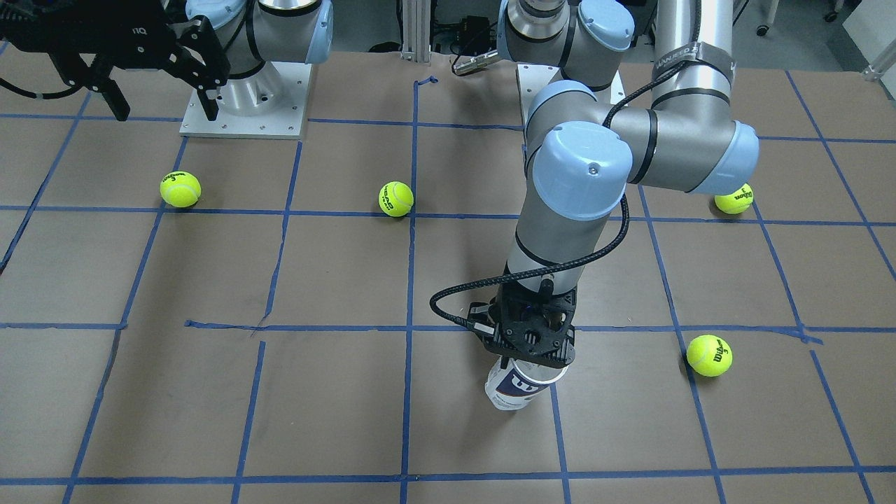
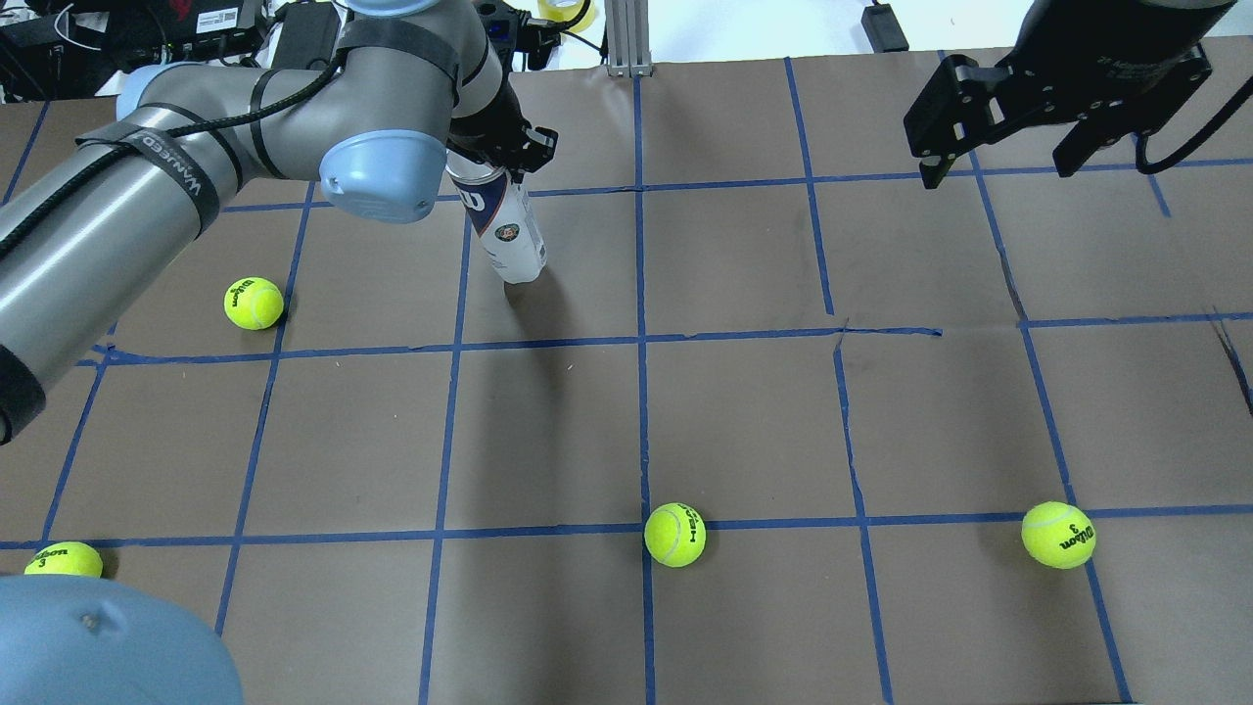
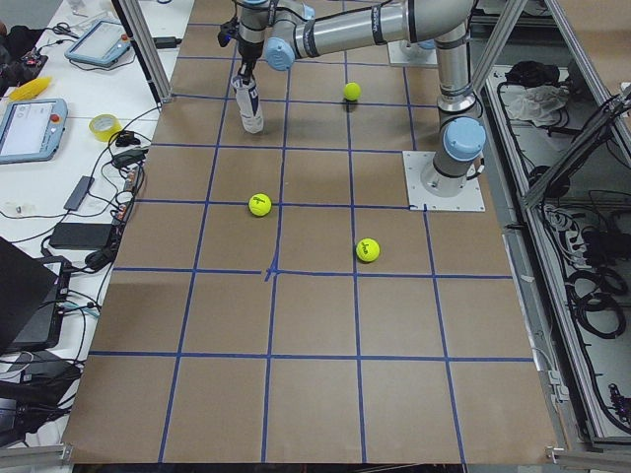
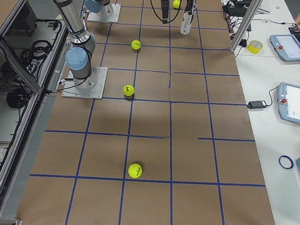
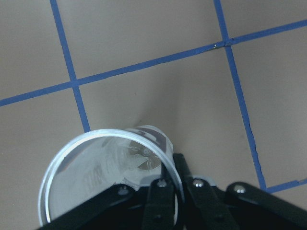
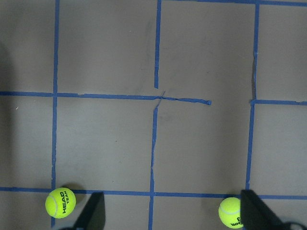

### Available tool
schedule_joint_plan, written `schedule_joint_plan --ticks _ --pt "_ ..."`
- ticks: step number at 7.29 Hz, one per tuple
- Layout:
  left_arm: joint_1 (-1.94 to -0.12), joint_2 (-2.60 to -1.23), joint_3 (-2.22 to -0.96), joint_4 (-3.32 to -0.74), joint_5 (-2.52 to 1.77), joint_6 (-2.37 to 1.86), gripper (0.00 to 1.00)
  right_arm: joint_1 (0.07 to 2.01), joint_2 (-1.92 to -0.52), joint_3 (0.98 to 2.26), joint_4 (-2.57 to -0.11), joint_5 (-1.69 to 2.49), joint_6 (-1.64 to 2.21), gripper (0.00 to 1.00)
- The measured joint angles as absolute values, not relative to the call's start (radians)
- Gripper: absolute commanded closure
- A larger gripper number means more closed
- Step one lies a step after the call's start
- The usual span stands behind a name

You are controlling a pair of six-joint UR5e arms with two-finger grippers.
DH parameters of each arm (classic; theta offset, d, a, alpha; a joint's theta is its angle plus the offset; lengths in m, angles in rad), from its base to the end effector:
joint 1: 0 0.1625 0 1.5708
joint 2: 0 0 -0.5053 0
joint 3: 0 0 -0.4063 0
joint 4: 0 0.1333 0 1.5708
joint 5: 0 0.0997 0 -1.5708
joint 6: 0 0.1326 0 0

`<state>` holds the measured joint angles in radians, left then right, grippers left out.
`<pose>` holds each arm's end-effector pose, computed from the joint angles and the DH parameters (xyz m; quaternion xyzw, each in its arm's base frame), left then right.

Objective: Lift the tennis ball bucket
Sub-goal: 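Lower the upright can onto the table with the left gripper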

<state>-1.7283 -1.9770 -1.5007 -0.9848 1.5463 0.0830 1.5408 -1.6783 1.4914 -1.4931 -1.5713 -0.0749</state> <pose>-0.2466 -0.6824 0.3889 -0.1205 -0.9848 0.1241 0.0168 0.1194 -0.4624 0.6194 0.0224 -0.9983 0.0545 0.0031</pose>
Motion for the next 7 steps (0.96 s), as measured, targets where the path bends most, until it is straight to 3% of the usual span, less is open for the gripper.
schedule_joint_plan --ticks 1,2,3,7 --pt "-1.73 -1.977 -1.502 -0.986 1.546 0.083 0.81 1.54 -1.678 1.491 -1.493 -1.571 -0.075 0.0" --pt "-1.733 -1.977 -1.503 -0.989 1.544 0.08 0.12 1.54 -1.678 1.492 -1.493 -1.571 -0.076 0.0" --pt "-1.735 -1.977 -1.503 -0.994 1.542 0.074 0.0 1.54 -1.678 1.492 -1.492 -1.571 -0.076 0.0" --pt "-1.737 -1.95 -1.488 -1.071 1.537 0.027 0.0 1.54 -1.678 1.493 -1.491 -1.571 -0.077 0.0"
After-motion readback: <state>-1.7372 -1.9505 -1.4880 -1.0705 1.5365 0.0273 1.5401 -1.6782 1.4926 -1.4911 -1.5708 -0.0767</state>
